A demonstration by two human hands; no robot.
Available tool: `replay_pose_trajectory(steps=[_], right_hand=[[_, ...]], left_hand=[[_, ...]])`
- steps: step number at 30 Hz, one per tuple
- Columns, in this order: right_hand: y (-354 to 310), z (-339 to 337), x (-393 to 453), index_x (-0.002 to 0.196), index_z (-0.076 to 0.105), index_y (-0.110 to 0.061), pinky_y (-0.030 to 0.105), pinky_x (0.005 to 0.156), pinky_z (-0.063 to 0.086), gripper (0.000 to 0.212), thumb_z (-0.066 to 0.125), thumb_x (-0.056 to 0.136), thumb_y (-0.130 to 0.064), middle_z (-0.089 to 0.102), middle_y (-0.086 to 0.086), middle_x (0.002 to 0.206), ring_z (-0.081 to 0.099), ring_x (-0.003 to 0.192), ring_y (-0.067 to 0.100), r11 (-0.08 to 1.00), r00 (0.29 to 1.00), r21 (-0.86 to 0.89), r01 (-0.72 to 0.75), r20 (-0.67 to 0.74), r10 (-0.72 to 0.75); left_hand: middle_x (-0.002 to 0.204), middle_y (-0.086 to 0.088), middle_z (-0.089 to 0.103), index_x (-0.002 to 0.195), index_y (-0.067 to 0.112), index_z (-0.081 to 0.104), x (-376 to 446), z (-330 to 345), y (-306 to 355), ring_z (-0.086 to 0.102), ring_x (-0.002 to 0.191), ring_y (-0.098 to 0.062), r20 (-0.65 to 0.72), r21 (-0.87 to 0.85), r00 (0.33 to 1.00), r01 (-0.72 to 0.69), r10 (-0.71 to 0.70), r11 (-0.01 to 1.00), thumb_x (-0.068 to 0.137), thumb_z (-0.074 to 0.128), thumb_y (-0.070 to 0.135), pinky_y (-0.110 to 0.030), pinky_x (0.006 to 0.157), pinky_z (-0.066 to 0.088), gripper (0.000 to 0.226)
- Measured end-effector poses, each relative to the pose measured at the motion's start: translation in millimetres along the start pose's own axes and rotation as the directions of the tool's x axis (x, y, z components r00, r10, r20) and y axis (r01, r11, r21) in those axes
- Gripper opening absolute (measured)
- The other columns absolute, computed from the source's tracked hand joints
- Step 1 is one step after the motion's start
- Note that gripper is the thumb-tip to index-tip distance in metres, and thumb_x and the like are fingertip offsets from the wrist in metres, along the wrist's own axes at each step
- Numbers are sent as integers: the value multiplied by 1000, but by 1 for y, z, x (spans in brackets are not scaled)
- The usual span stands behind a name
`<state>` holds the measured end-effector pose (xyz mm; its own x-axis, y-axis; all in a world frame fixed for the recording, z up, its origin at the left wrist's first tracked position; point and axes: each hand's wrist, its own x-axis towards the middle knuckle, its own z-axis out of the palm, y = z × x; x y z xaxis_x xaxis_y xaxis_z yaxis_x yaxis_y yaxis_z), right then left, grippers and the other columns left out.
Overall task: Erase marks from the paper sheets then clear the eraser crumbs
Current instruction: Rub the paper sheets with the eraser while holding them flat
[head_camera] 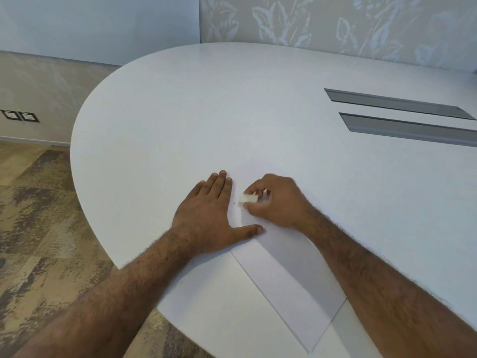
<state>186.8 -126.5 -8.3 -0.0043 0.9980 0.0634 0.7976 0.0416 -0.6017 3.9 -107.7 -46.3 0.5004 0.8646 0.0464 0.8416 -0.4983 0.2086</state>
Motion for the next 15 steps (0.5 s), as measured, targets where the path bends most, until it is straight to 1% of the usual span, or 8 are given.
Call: replay_pose_trajectory(steps=[1,2,4,6,8,10,12,15], right_hand=[[-4,3,-2,88,72,-32,23,71,47,21,77,69,-39,63,-12,85,58,75,1,999,998,3,41,44,-41],[-8,6,-2,89,72,-31,27,72,49,23,76,69,-41,64,-11,86,59,77,2,997,996,-22,71,49,-70],[-11,7,7,92,73,-27,33,77,52,25,74,72,-41,65,-9,88,61,84,9,992,996,-100,80,-26,-83],[-12,4,16,94,73,-25,36,81,51,24,73,75,-40,66,-7,92,62,89,12,990,994,-134,37,-99,-51],[-11,6,20,92,73,-25,36,81,51,23,73,74,-39,66,-7,90,62,88,13,991,992,-134,15,-122,-32],[-10,11,18,85,73,-27,36,77,52,20,73,71,-41,65,-8,85,62,84,13,992,995,-125,24,-91,-36],[-8,7,21,85,73,-28,35,79,53,21,72,70,-44,66,-9,86,63,85,12,991,997,-131,-15,-82,4],[-2,-4,31,89,75,-26,30,80,50,24,70,73,-43,70,-7,91,63,90,16,972,982,-208,-108,-174,72]], left_hand=[[166,2,-9,158,15,-3,0,0,1,-10,152,-10,-7,-1,1000,-3,3,1000,61,10,103,-33,123,-3,131],[166,2,-9,158,15,-3,0,1,0,-10,152,-10,-11,-3,1000,-3,3,1000,61,10,103,-33,123,-3,132],[166,3,-10,158,16,-3,1,1,-1,-10,152,-9,-17,0,1000,-4,4,1000,61,9,103,-32,122,-5,131],[166,3,-10,158,17,-4,1,2,-1,-11,151,-9,-19,6,1000,-4,5,1000,62,8,103,-32,122,-6,130],[166,4,-11,158,18,-3,1,2,0,-12,151,-9,-22,4,1000,-3,3,1000,62,9,103,-32,122,-6,129],[166,4,-11,158,19,-2,1,2,0,-12,151,-9,-20,-4,1000,-3,3,1000,62,9,103,-32,121,-7,129],[166,4,-11,158,19,-2,2,2,-1,-12,151,-9,-20,-3,1000,0,0,1000,61,9,103,-32,122,-7,128],[166,4,-12,158,20,-3,3,3,0,-13,151,-9,-17,7,1000,1,-1,1000,62,9,102,-31,121,-8,127]])
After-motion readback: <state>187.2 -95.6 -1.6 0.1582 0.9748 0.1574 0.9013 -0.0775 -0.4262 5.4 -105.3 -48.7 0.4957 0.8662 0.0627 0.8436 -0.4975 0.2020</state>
